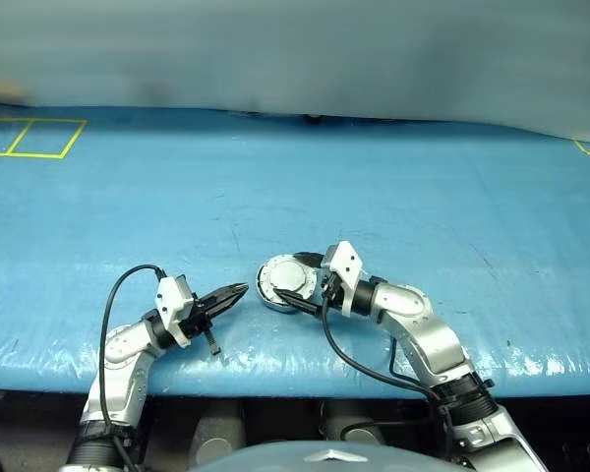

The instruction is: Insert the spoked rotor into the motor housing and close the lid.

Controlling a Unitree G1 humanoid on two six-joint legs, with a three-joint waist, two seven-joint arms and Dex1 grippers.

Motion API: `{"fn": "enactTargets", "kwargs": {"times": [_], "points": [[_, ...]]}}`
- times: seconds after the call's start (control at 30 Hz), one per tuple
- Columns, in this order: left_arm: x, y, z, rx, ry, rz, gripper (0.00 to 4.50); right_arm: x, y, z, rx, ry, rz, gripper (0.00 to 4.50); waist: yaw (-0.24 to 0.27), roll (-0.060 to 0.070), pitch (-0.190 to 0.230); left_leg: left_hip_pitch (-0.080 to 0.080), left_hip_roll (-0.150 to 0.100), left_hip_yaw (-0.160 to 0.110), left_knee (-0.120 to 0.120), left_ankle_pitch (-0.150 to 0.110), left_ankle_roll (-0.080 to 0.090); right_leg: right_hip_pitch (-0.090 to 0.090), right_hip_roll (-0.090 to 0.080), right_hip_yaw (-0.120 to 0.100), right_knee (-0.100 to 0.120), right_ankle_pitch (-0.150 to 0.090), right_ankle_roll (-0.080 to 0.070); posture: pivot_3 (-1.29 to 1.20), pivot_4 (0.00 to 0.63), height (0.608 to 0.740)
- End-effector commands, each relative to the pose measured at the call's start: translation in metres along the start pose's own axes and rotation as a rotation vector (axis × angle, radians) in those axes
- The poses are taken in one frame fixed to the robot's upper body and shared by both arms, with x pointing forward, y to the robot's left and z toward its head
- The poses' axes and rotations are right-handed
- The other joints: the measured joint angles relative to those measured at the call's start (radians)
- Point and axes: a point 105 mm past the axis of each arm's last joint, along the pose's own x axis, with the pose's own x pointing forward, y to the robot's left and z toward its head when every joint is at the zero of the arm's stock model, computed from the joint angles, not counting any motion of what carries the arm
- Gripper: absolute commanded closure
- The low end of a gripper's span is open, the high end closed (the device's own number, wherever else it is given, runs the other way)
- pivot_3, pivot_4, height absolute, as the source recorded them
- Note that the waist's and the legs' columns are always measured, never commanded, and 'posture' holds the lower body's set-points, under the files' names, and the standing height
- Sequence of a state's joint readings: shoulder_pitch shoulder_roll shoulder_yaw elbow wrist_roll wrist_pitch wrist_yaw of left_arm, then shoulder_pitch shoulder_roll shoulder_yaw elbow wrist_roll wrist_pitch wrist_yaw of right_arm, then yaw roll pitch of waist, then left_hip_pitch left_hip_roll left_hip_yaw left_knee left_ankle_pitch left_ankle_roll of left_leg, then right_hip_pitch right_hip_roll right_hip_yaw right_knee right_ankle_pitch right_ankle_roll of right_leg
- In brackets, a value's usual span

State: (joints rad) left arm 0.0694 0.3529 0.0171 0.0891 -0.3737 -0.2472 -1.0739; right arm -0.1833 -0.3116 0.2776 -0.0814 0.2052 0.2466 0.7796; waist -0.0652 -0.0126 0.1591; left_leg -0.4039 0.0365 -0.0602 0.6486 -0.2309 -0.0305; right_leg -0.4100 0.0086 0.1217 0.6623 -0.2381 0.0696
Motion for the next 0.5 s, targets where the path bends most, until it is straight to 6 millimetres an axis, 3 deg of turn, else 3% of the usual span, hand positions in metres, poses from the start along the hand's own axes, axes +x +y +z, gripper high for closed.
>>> {"fn": "enactTargets", "kwargs": {"times": [0.03,0.3,0.5], "points": [[0.003,-0.005,0.002,0.021,-0.022,-0.027,4.5,0.004,-0.003,0.006,-0.058,-0.011,-0.003,0.12,0.0,0.0,0.0,0.0,0.0,0.0,0.0,0.0,0.0,0.0,0.0,0.0,0.0,0.0,0.0,0.0,0.15,0.74],[0.009,-0.012,-0.008,0.011,-0.025,-0.062,4.5,0.006,-0.004,-0.001,-0.097,0.035,0.004,0.12,-0.002,0.0,0.0,0.0,0.0,0.0,0.0,0.0,0.0,0.0,0.0,0.0,0.0,0.0,0.0,0.0,0.15,0.74],[0.01,-0.014,-0.012,0.011,-0.027,-0.067,4.5,0.007,-0.001,0.002,-0.107,0.023,0.01,1.51,-0.002,0.0,0.0,0.001,0.0,0.0,0.0,0.0,0.0,0.0,0.0,0.0,0.0,0.0,0.0,0.0,0.15,0.74]]}}
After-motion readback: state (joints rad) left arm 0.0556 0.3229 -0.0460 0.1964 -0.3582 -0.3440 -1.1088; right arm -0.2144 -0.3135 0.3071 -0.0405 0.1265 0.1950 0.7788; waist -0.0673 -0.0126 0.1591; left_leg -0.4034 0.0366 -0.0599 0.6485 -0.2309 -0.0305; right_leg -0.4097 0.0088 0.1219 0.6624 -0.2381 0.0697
